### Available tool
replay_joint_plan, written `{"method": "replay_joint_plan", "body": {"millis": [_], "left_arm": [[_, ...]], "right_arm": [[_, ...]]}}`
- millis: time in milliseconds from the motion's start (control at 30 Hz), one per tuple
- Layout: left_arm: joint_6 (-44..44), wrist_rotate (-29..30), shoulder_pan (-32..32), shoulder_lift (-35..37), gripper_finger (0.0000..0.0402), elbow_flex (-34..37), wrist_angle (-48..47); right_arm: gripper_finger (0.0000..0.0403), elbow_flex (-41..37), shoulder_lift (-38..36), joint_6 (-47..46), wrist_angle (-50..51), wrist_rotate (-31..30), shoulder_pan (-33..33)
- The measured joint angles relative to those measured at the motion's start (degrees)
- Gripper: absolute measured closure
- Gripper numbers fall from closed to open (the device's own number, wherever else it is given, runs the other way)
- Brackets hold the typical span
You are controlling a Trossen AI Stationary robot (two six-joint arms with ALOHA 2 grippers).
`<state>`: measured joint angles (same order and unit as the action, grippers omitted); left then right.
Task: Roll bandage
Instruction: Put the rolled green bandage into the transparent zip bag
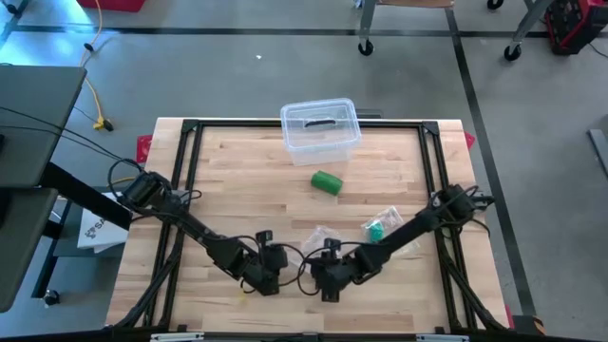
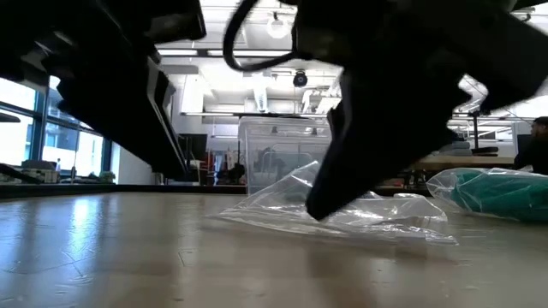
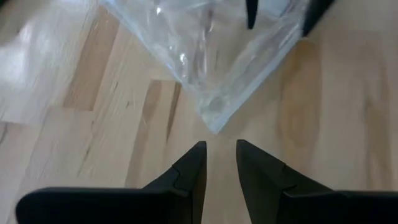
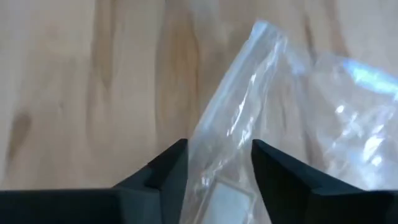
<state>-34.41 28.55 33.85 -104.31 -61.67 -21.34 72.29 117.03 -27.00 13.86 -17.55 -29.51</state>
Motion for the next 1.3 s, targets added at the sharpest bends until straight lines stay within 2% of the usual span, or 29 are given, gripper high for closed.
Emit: {"method": "replay_joint_plan", "body": {"millis": [267,367,433,600,767,833,900,1000,1100,1200,1300], "left_arm": [[0.15,2.49,0.39,0.13,0.0319,-0.02,0.38],[0.29,2.62,0.65,0.15,0.0319,-0.02,1.98],[3.04,2.28,0.89,0.15,0.0319,-0.02,3.35],[11.96,2.02,1.62,0.17,0.0319,-0.02,11.20],[24.52,2.63,2.39,0.17,0.0319,0.00,23.75],[29.83,3.04,2.81,0.05,0.0319,0.00,28.02],[34.28,3.57,3.04,-0.35,0.0319,-0.09,30.50],[35.09,4.87,2.97,-1.42,0.0319,-0.02,30.01],[33.16,5.39,2.72,-1.89,0.0318,0.02,29.67],[32.02,5.38,2.79,-2.16,0.0318,0.00,29.76],[32.01,5.03,2.72,-2.23,0.0318,0.00,29.91]], "right_arm": [[0.0315,0.17,1.79,0.26,-0.10,9.01,1.81],[0.0372,0.17,1.52,0.76,-0.82,8.88,1.78],[0.0394,0.02,0.59,1.86,-0.12,8.33,1.63],[0.0398,-0.11,-4.81,1.53,1.41,11.01,1.39],[0.0400,-0.04,-8.92,3.66,3.00,19.00,1.43],[0.0402,-0.04,-9.70,5.02,1.92,21.69,1.84],[0.0401,-1.51,-9.79,6.24,-3.54,24.77,2.77],[0.0402,-9.41,-9.70,3.76,-17.34,28.07,4.62],[0.0400,-17.97,-9.64,-2.75,-28.63,27.55,6.44],[0.0388,-22.79,-9.63,-9.58,-34.25,28.01,7.95],[0.0356,-24.52,-10.03,-13.22,-34.28,32.14,9.47]]}}
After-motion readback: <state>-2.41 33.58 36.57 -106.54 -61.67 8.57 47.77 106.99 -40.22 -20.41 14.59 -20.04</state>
